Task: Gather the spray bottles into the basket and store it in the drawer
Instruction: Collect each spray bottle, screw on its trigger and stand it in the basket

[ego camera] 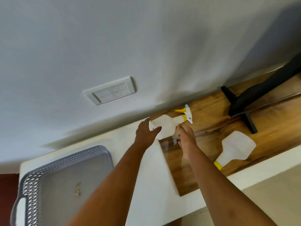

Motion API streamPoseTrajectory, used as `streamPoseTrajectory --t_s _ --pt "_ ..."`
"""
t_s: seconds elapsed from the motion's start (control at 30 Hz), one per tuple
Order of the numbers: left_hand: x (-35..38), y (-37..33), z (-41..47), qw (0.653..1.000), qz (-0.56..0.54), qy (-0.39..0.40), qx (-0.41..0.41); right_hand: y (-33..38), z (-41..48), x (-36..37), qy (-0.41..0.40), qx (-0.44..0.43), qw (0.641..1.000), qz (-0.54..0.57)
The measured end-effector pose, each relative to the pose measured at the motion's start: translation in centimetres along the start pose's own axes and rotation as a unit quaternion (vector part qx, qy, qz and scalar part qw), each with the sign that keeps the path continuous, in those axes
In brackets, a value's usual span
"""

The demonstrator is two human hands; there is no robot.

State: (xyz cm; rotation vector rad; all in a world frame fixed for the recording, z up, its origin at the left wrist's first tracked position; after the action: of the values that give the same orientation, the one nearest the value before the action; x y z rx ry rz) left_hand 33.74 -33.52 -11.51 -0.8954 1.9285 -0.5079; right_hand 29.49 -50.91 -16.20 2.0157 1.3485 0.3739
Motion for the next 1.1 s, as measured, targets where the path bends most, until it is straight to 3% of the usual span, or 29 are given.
streamPoseTrajectory --t_s 0.17,0.33,0.67,0.87,1.1 --pt "2.7 -1.1 2.6 0.999 -0.042 0.021 -0.001 -0.7 2.3 1.4 0.049 0.055 0.996 0.049" --pt "3.3 0.1 3.2 0.998 -0.059 -0.018 -0.019 -1.5 2.8 2.2 0.086 0.089 0.988 0.092" --pt "1.5 4.0 -2.5 0.979 -0.200 0.001 -0.032 -2.3 -2.1 3.8 0.182 0.084 0.975 0.100" --pt "-3.4 8.3 -8.0 0.941 -0.337 -0.011 -0.036 -2.4 -9.0 9.2 0.266 0.028 0.961 0.072" --pt "-14.4 17.1 -15.5 0.870 -0.477 -0.121 -0.001 -4.3 -19.5 20.3 0.320 -0.067 0.945 -0.004"
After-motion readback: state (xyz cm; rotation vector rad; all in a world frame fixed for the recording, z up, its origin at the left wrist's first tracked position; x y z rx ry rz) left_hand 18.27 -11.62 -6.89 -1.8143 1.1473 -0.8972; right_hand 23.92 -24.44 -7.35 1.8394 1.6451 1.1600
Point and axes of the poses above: each hand's wrist, its own z-axis towards the middle knuckle, its own x-axis out of the palm, y = z × x, the point moved 8 cm from there along z, towards the middle knuckle, and after that the axes turned 4 degrees about z, right-handed, at the moved point
